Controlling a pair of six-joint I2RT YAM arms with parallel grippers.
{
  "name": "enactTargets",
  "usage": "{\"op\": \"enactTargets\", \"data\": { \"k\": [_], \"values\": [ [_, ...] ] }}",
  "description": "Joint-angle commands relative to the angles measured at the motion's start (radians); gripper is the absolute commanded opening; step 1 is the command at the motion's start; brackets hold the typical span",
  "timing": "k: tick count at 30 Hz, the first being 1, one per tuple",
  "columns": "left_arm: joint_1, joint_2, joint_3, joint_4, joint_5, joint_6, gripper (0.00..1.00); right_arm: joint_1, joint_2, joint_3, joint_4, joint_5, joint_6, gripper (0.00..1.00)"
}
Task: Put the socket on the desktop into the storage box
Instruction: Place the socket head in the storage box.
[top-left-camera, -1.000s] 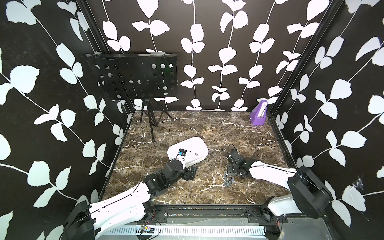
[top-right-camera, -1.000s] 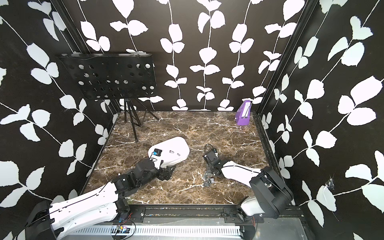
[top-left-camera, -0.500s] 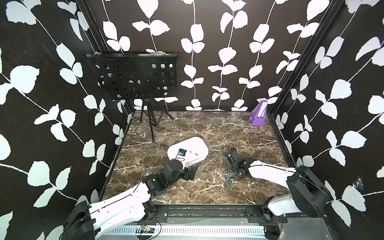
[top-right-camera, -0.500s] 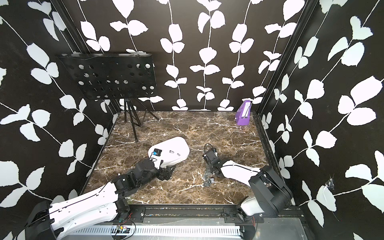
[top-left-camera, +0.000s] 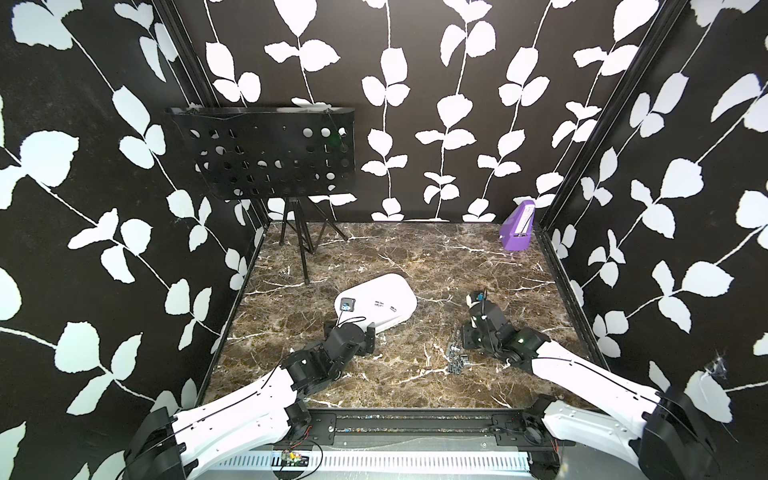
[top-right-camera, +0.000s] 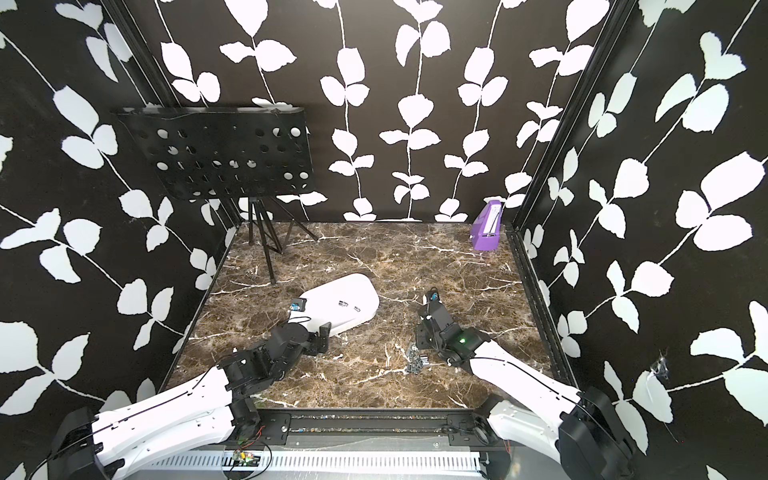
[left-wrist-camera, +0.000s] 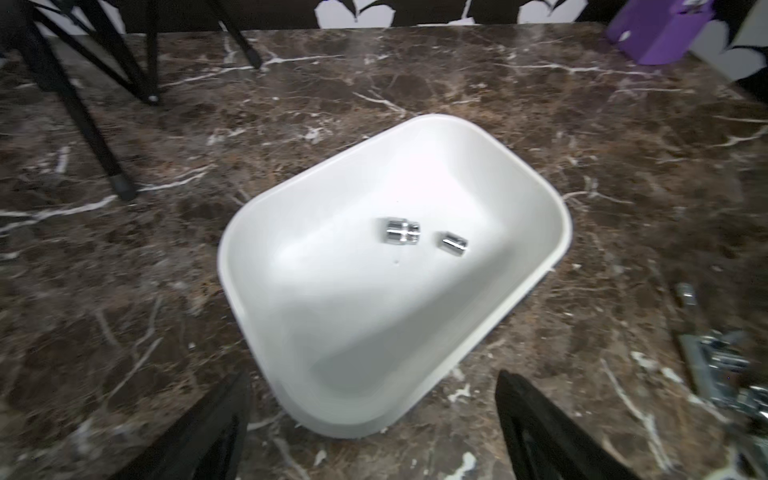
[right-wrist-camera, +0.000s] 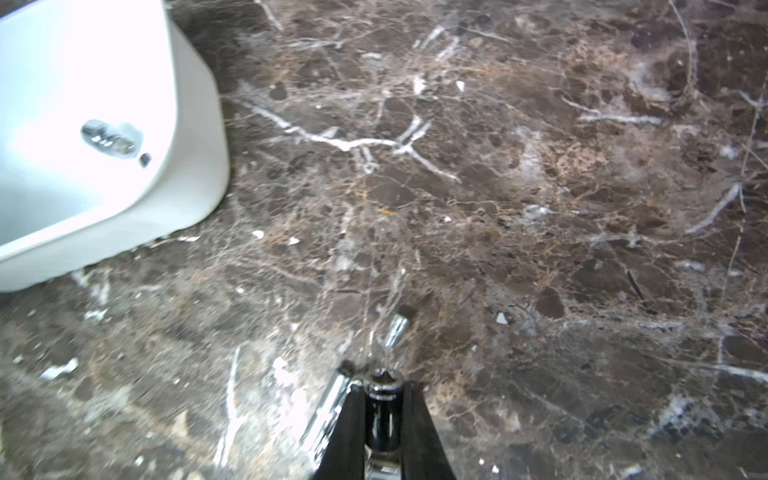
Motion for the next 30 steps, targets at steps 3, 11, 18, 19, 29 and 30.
{"op": "enactTargets", "data": {
  "k": [3, 11, 18, 19, 29, 30],
  "values": [
    [-0.003, -0.073, -0.001, -0.044, -0.08, -0.013, 0.92, 0.076, 0.08, 0.182, -0.024, -0.01, -0.012, 0.02],
    [-0.003, -0.102, -0.011, -0.042, -0.088, 0.005, 0.92, 0.141, 0.469, 0.535, -0.029, -0.046, -0.02, 0.02],
    [-0.003, -0.102, -0.017, -0.019, -0.066, 0.015, 0.93, 0.157, 0.815, 0.872, -0.085, -0.102, -0.027, 0.03],
    [-0.003, -0.104, -0.018, -0.018, -0.069, 0.014, 0.93, 0.159, 0.857, 0.916, -0.097, -0.1, -0.029, 0.03],
    [-0.003, -0.108, -0.023, -0.011, -0.057, 0.017, 0.94, 0.165, 1.009, 1.064, -0.117, -0.122, -0.021, 0.19],
    [-0.003, -0.109, -0.022, -0.009, -0.054, 0.019, 0.94, 0.166, 1.009, 1.064, -0.116, -0.121, -0.024, 0.21]
  ]
}}
